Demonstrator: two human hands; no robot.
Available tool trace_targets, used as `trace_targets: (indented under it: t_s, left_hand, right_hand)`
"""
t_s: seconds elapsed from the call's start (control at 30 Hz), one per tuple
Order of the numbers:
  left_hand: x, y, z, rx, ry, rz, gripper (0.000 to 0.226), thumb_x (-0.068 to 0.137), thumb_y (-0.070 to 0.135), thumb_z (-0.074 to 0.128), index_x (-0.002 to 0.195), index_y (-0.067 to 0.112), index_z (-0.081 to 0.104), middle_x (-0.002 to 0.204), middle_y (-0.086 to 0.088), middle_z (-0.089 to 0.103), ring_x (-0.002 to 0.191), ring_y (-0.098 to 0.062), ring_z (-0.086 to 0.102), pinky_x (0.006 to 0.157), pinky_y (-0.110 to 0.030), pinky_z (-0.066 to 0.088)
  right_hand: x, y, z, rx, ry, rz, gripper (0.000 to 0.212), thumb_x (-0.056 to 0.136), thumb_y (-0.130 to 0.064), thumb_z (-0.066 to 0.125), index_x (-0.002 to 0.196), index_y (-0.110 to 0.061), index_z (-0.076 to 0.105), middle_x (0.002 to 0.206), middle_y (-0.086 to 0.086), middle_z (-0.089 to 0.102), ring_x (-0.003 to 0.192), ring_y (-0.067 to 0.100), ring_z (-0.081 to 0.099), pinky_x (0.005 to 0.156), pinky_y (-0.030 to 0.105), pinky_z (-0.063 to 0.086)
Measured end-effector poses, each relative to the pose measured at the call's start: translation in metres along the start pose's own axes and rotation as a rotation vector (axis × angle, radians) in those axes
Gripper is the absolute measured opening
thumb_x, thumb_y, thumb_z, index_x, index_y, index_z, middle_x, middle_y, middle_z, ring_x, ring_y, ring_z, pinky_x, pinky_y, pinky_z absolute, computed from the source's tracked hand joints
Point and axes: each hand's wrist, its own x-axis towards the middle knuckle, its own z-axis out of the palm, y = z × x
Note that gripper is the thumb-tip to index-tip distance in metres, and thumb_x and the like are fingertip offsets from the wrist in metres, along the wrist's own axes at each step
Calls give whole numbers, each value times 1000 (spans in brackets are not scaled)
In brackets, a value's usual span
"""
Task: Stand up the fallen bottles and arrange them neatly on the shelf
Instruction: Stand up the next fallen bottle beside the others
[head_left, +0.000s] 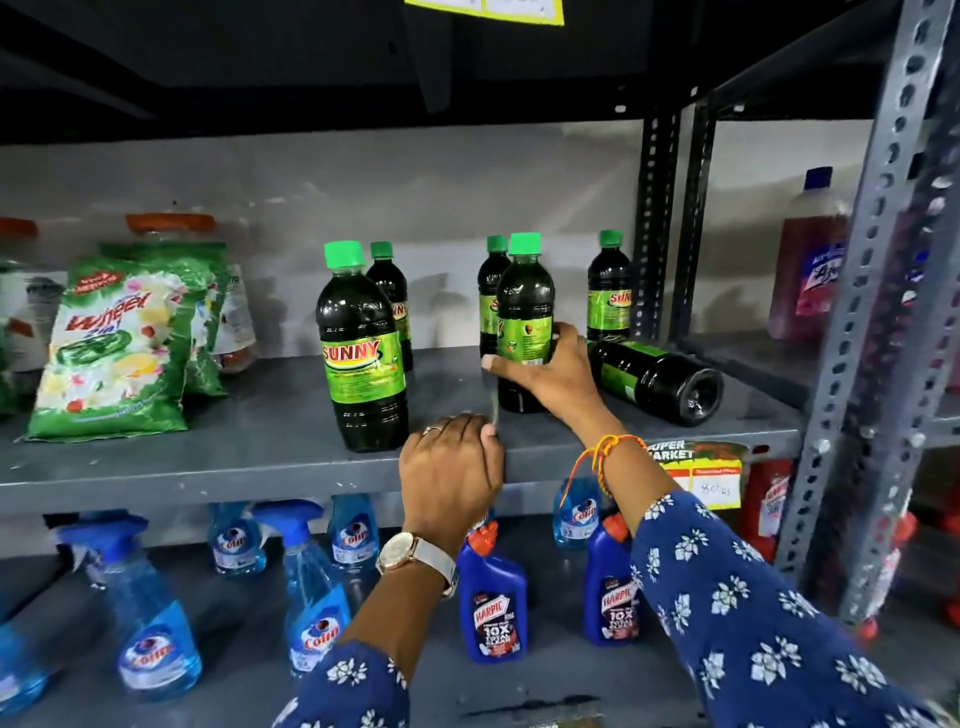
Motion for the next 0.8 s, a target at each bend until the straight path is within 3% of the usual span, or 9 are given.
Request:
trace_targets:
  t_s: [0.07,0.2,0.3,0.37,0.53,0.63,0.8]
  left_hand:
    - [0,0,1,-1,7,1,36,87,22,36,76,13,70,77,-4,72,69,-23,66,59,-31,44]
    - [-1,0,1,-9,37,8,37,86,22,37,77,11,70,76,-5,73,68,-24,66,59,-31,44]
    - [-1,0,2,-20,44,6,37,86,22,37,78,10,71,79,-6,73,69,-24,67,60,-31,45]
    - [-1,0,2,-29,45,0,37,86,22,38,79,10,72,80,-6,74,71,-24,67,62,-31,46]
    - [-2,-1,2,-42,48,11,38,87,23,37,80,11,73,83,-5,74,73,-22,68,64,-30,46]
    - [-3,-1,3,-34,52,17,38,87,23,37,81,11,72,82,-5,74,72,-22,68,64,-30,46]
    - [-2,-1,5,-37,69,14,38,86,23,37,81,11,73,82,-4,74,74,-21,68,64,-31,47]
  right_hand:
    - [0,2,0,-31,19,-28,88,43,-52,84,110,-12,44,112,9,55,102,22,55,84,34,47]
    - [2,6,-1,63,-46,20,63,55,-29,77,103,-23,37,91,-3,59,93,21,59,66,24,41]
    - [2,4,0,133,-32,6,75,52,-34,82,110,-18,38,108,8,58,97,20,57,76,28,48]
    - [1,5,-1,89,3,-20,80,48,-39,86,108,-15,39,108,7,57,96,19,58,80,31,48]
    - [5,7,-1,132,-56,63,76,58,-25,78,120,-14,35,109,6,61,103,23,58,89,36,48]
    - [2,6,-1,156,-40,52,76,53,-34,84,110,-16,36,99,-1,57,92,15,57,77,28,46]
    - [4,7,-1,103,-48,47,48,62,-27,77,99,-20,46,95,-2,59,89,16,57,70,23,41]
